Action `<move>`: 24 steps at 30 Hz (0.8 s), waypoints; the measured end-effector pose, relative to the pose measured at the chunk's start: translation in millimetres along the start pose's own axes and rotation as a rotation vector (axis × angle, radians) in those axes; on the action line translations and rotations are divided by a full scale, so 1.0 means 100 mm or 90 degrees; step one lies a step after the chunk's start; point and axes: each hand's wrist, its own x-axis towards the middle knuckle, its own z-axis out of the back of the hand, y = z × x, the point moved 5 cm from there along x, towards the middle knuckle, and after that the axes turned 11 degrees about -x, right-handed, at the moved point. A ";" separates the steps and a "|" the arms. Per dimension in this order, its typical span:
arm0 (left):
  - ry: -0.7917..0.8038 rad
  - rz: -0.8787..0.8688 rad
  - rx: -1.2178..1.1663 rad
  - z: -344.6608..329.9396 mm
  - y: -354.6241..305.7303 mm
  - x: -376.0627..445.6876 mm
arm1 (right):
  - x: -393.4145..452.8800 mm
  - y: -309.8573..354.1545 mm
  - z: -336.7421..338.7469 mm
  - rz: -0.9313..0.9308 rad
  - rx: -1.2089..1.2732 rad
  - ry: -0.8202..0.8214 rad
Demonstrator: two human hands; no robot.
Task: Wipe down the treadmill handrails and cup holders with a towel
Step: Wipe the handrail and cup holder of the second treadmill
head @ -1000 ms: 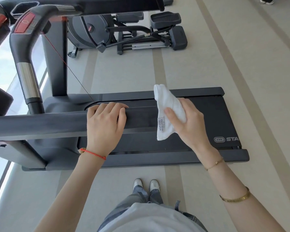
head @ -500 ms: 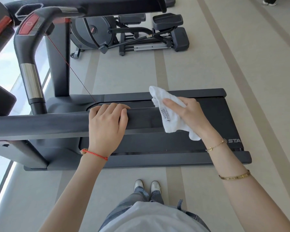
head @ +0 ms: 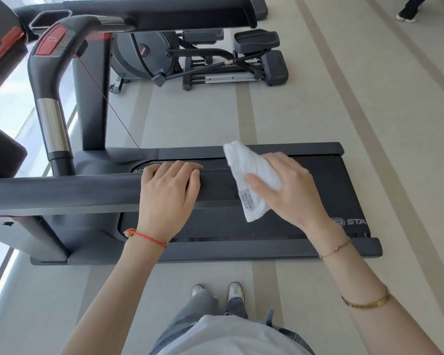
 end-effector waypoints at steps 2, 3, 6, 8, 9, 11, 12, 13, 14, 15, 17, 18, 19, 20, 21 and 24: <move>-0.007 -0.001 -0.011 0.03 0.01 -0.01 | 0.05 0.15 -0.01 0.075 -0.131 -0.020; -0.012 0.005 -0.008 0.05 0.03 -0.02 | 0.07 0.22 -0.01 0.108 -0.181 -0.039; -0.031 0.045 0.007 0.13 0.19 -0.07 | 0.12 0.42 -0.09 0.173 -0.251 -0.101; -0.039 0.059 -0.016 0.18 0.34 -0.11 | 0.15 0.52 -0.17 0.189 -0.275 -0.126; -0.039 0.059 -0.028 0.21 0.40 -0.13 | 0.15 0.56 -0.21 0.192 -0.288 -0.138; -0.039 0.061 -0.036 0.27 0.51 -0.17 | 0.16 0.61 -0.24 0.198 -0.305 -0.167; -0.039 0.063 -0.039 0.30 0.56 -0.19 | 0.15 0.64 -0.25 0.201 -0.310 -0.181; -0.039 0.065 -0.044 0.34 0.61 -0.21 | 0.15 0.68 -0.27 0.204 -0.316 -0.191; -0.039 0.065 -0.052 0.39 0.67 -0.23 | 0.15 0.73 -0.31 0.208 -0.325 -0.199; -0.039 0.065 -0.061 0.43 0.74 -0.24 | 0.15 0.81 -0.37 0.213 -0.335 -0.206; -0.039 0.064 -0.075 0.52 0.89 -0.27 | 0.17 1.02 -0.52 0.217 -0.345 -0.218; -0.040 0.065 -0.078 0.56 0.97 -0.29 | 0.18 1.13 -0.61 0.214 -0.347 -0.225; -0.040 0.068 -0.080 0.60 1.06 -0.30 | 0.19 1.24 -0.68 0.210 -0.348 -0.235; -0.039 0.071 -0.079 0.65 1.15 -0.32 | 0.21 1.35 -0.76 0.206 -0.347 -0.247; -0.038 0.073 -0.078 0.69 1.25 -0.35 | 0.22 1.45 -0.82 0.203 -0.344 -0.256; -0.041 0.067 -0.080 0.84 1.56 -0.42 | 0.25 1.74 -1.03 0.199 -0.338 -0.269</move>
